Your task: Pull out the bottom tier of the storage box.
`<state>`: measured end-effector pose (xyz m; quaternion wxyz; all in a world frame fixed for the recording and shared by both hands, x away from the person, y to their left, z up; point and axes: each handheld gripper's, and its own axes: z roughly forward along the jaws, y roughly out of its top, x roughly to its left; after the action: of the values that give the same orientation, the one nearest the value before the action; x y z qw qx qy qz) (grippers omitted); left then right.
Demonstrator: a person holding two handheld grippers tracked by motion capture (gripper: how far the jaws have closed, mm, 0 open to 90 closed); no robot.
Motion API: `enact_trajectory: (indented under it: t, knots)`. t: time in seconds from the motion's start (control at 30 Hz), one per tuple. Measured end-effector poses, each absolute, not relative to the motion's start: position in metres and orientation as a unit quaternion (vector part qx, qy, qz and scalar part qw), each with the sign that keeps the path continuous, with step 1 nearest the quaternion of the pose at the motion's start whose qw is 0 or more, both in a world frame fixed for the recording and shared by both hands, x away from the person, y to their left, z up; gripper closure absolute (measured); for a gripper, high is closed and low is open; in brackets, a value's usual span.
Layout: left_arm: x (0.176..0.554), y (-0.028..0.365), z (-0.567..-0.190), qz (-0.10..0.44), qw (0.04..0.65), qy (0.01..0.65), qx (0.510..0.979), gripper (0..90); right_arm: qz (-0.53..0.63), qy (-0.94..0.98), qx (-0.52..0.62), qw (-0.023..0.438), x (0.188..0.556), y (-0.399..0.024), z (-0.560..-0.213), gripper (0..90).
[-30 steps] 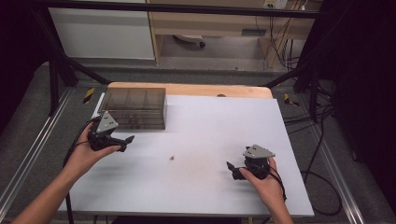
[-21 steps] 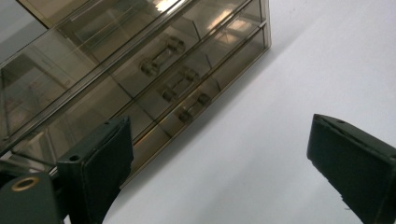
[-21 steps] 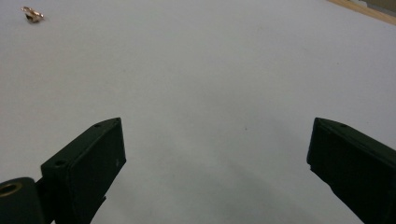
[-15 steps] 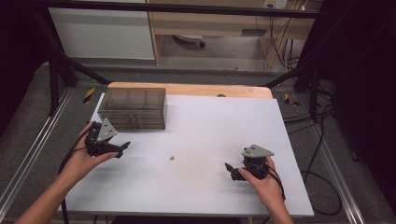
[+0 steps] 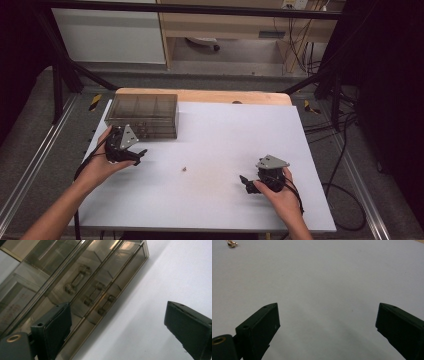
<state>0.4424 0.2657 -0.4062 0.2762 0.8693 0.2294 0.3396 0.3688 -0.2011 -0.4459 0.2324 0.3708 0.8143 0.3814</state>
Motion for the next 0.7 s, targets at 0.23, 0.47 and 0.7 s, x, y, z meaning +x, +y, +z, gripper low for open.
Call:
enact_trajectory:
  t: [0.23,0.47,0.7]
  knots:
    - [0.4415,0.2657,-0.4063,0.34,0.273,0.228,0.87,7.8,0.377,0.816,0.372,0.229,0.3651,-0.2021,-0.4468,5.2]
    - [0.4394,0.2694,-0.4054,0.347,0.262,0.227,0.872,8.0,0.374,0.817,0.376,0.226,0.3648,-0.2052,-0.4476,5.2]
    - [0.442,0.2734,-0.4116,0.358,0.237,0.224,0.875,8.3,0.368,0.821,0.374,0.224,0.364,-0.2051,-0.449,5.2]
